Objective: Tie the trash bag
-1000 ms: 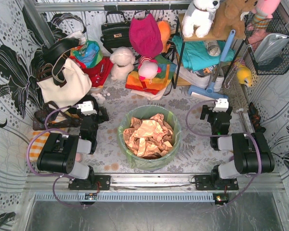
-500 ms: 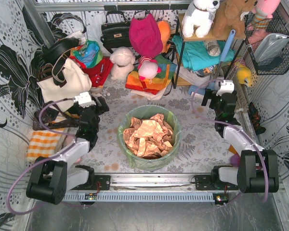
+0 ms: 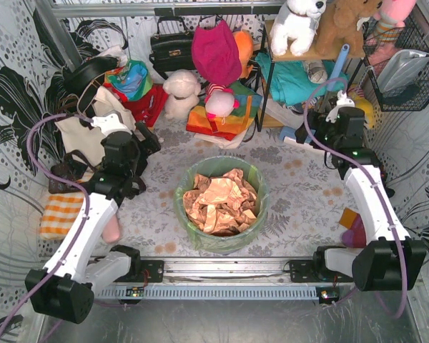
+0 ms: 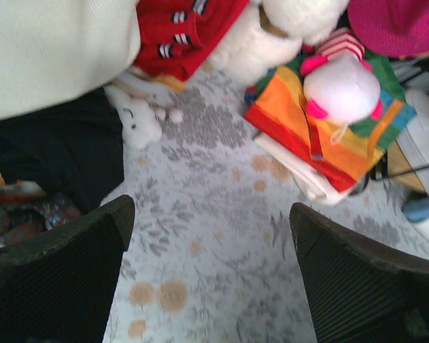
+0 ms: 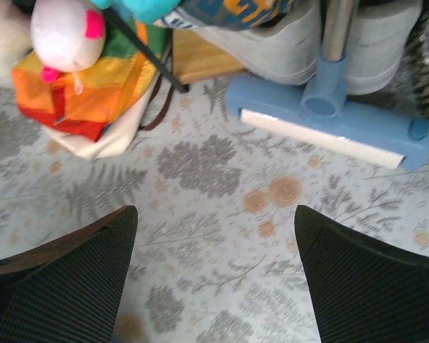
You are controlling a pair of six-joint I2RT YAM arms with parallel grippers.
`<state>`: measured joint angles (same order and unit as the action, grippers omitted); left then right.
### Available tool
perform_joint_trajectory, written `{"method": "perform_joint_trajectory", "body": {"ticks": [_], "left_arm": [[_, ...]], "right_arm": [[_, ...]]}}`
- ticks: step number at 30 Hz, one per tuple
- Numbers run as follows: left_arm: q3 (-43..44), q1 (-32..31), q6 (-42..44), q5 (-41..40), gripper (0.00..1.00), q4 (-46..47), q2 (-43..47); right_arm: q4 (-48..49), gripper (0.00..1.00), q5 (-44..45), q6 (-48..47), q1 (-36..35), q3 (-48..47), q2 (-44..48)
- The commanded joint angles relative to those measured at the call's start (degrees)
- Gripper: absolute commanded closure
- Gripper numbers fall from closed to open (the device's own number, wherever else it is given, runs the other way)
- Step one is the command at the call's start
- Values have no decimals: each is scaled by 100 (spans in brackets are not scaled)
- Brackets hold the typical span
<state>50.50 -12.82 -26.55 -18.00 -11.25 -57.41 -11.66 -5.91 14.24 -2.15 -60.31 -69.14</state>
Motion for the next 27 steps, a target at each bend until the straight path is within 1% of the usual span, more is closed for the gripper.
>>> {"method": "perform_joint_trajectory", "body": {"ticks": [1,4,6,8,12,15,16,18,23,26,27], "left_arm": [[743,-19,-386,941,1,-2014,273],[1286,-25,-329,1589,0,-2795,291],[1539,-65,-334,2005,0,-3136,346],[1684,-142,-381,2335,0,-3384,432],[1738,-362,-557,2792,5,-3758,592],[1698,-573,-645,3149,11,-3851,716],[1737,-644,-640,3231,15,-3907,736],[1852,-763,-629,3309,18,-4076,800],[2355,-825,-389,3754,22,-4556,696],[2491,-847,-293,4024,21,-4751,658],[2494,-857,-267,4126,23,-4812,653]], "right_arm": [[-1652,11,-831,565,31,-567,42],[-2281,16,-1547,755,22,-841,-8],[-2573,18,-2023,878,5,-986,3],[-2844,21,-2281,957,-87,-1130,71],[-3455,24,-2168,999,-515,-1615,148],[-3835,27,-2086,1052,-927,-2035,85],[-3941,27,-2085,1067,-1054,-2167,59],[-4136,29,-2054,1087,-1294,-2423,6],[-4593,34,-1968,1105,-1826,-2918,-126],[-4791,37,-1967,1142,-2205,-3066,-200],[-4851,38,-1954,1168,-2315,-3095,-227]]}}
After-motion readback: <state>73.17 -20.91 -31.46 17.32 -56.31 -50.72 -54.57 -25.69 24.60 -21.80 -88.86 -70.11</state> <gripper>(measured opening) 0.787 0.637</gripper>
